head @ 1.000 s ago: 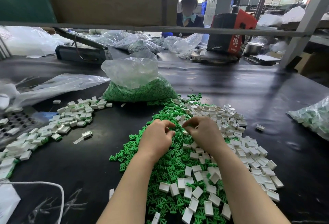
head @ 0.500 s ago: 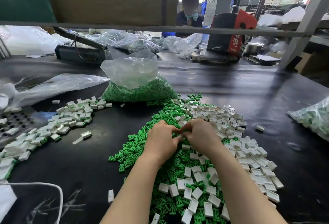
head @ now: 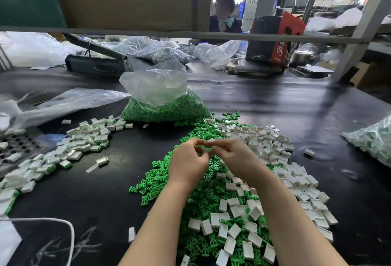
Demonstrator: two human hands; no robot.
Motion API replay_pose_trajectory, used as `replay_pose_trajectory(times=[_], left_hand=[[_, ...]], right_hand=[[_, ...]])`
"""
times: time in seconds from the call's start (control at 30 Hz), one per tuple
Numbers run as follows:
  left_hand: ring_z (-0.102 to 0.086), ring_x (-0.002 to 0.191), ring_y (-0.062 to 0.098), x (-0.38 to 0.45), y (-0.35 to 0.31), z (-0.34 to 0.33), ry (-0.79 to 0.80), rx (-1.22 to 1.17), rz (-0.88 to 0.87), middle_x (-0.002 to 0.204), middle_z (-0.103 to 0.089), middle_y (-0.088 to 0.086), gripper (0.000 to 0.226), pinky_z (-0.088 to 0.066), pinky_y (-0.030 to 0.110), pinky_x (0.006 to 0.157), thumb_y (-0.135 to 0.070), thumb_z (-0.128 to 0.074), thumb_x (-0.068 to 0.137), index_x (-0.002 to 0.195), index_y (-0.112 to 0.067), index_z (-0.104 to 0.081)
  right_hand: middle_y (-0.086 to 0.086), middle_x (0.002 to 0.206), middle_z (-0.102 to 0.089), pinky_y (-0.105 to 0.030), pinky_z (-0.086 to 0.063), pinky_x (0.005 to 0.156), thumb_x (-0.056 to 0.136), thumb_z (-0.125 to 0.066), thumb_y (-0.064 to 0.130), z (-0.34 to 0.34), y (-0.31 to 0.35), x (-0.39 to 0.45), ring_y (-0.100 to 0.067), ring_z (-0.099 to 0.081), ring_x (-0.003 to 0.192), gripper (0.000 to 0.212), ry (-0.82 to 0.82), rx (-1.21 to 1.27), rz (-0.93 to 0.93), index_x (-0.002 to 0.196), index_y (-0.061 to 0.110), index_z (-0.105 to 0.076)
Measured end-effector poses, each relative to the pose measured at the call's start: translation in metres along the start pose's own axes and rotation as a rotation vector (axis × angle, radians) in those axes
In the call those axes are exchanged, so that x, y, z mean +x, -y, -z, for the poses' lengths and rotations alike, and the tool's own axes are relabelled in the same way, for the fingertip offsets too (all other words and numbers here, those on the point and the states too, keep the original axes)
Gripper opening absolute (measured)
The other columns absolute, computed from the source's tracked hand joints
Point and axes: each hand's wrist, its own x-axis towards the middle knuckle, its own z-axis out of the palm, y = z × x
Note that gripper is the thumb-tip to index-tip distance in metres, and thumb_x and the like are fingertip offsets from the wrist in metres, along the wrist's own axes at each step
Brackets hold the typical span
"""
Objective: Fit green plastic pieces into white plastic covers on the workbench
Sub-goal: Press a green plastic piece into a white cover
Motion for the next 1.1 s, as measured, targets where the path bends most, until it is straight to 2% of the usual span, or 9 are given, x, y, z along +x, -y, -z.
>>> replay_pose_trajectory(times=[0.07, 0.17, 0.3, 0.4, 0.47, 0.57, 0.73, 0.97, 1.1], left_hand=[[-0.063, 0.07, 0.01, 0.004, 0.002, 0.004, -0.015, -0.138, 0.052, 0.082, -0.07, -0.005, 0.018, -0.051, 0.024, 0.067, -0.019, -0.072, 0.082, 0.1, -0.022, -0.071], [-0.061, 0.064, 0.004, 0.006, 0.003, 0.011, 0.025, -0.501, 0.175, 0.075, -0.07, -0.002, 0.016, -0.047, 0.013, 0.059, -0.009, -0.078, 0.077, 0.09, -0.018, -0.073], [-0.063, 0.066, 0.003, 0.007, -0.001, 0.016, 0.043, -0.922, 0.333, 0.074, -0.073, -0.005, 0.017, -0.048, 0.017, 0.063, -0.009, -0.078, 0.07, 0.083, -0.019, -0.075], [-0.067, 0.067, 0.004, 0.008, -0.005, 0.019, 0.073, -1.076, 0.346, 0.076, -0.075, -0.003, 0.017, -0.053, 0.016, 0.063, -0.008, -0.074, 0.071, 0.085, -0.018, -0.075], [-0.069, 0.069, 0.006, 0.007, -0.008, 0.021, 0.095, -1.136, 0.334, 0.079, -0.075, 0.0, 0.023, -0.054, 0.016, 0.063, -0.011, -0.073, 0.066, 0.089, -0.015, -0.075], [-0.07, 0.07, 0.009, 0.006, -0.009, 0.022, 0.102, -1.162, 0.321, 0.079, -0.075, 0.002, 0.03, -0.055, 0.017, 0.062, -0.014, -0.072, 0.065, 0.095, -0.01, -0.071], [-0.071, 0.071, 0.011, 0.005, -0.008, 0.024, 0.101, -1.11, 0.275, 0.079, -0.075, 0.004, 0.03, -0.055, 0.017, 0.062, -0.016, -0.075, 0.065, 0.093, -0.007, -0.07], [-0.071, 0.073, 0.013, 0.004, -0.009, 0.025, 0.112, -1.074, 0.234, 0.08, -0.075, 0.006, 0.026, -0.057, 0.02, 0.066, -0.015, -0.075, 0.067, 0.092, -0.011, -0.071], [-0.071, 0.075, 0.013, 0.002, -0.01, 0.025, 0.14, -1.09, 0.2, 0.084, -0.075, 0.007, 0.017, -0.057, 0.02, 0.068, -0.017, -0.075, 0.066, 0.082, -0.017, -0.078]], right_hand=[[0.02, 0.05, -0.056, -0.013, -0.03, 0.041, 0.099, -0.053, 0.013, 0.001, 0.005, -0.002, 0.0, -0.038, 0.04, 0.023, -0.087, 0.116, 0.034, 0.111, 0.02, -0.072], [0.018, 0.078, -0.068, -0.009, -0.043, 0.056, 0.096, -0.057, 0.012, 0.002, 0.013, -0.004, 0.008, -0.056, 0.061, 0.021, -0.17, 0.335, 0.058, 0.103, 0.022, -0.074], [-0.006, 0.088, -0.068, -0.025, -0.047, 0.067, 0.096, -0.055, 0.007, 0.003, 0.018, -0.008, -0.011, -0.054, 0.073, 0.025, -0.125, 0.489, 0.035, 0.099, 0.023, -0.074], [-0.001, 0.087, -0.07, -0.024, -0.046, 0.066, 0.096, -0.054, 0.001, 0.002, 0.018, -0.009, -0.013, -0.052, 0.072, 0.029, -0.083, 0.442, 0.041, 0.107, 0.02, -0.073], [-0.001, 0.081, -0.067, -0.024, -0.041, 0.061, 0.095, -0.055, 0.002, 0.001, 0.018, -0.008, -0.02, -0.044, 0.068, 0.03, -0.085, 0.444, 0.057, 0.111, 0.02, -0.072], [-0.022, 0.088, -0.064, -0.021, -0.042, 0.061, 0.091, -0.062, 0.003, 0.0, 0.018, -0.005, -0.019, -0.052, 0.07, 0.02, -0.168, 0.435, 0.097, 0.105, 0.016, -0.068], [-0.007, 0.081, -0.07, -0.018, -0.051, 0.064, 0.086, -0.069, 0.001, 0.0, 0.017, -0.002, -0.018, -0.066, 0.078, 0.013, -0.295, 0.468, 0.15, 0.088, 0.013, -0.07], [-0.004, 0.082, -0.072, -0.018, -0.053, 0.068, 0.084, -0.072, 0.003, -0.001, 0.019, -0.002, -0.011, -0.067, 0.076, 0.012, -0.303, 0.442, 0.196, 0.09, 0.014, -0.073], [-0.003, 0.08, -0.07, -0.017, -0.051, 0.066, 0.084, -0.073, 0.004, -0.001, 0.019, -0.002, -0.01, -0.065, 0.074, 0.011, -0.3, 0.442, 0.191, 0.09, 0.013, -0.07]])
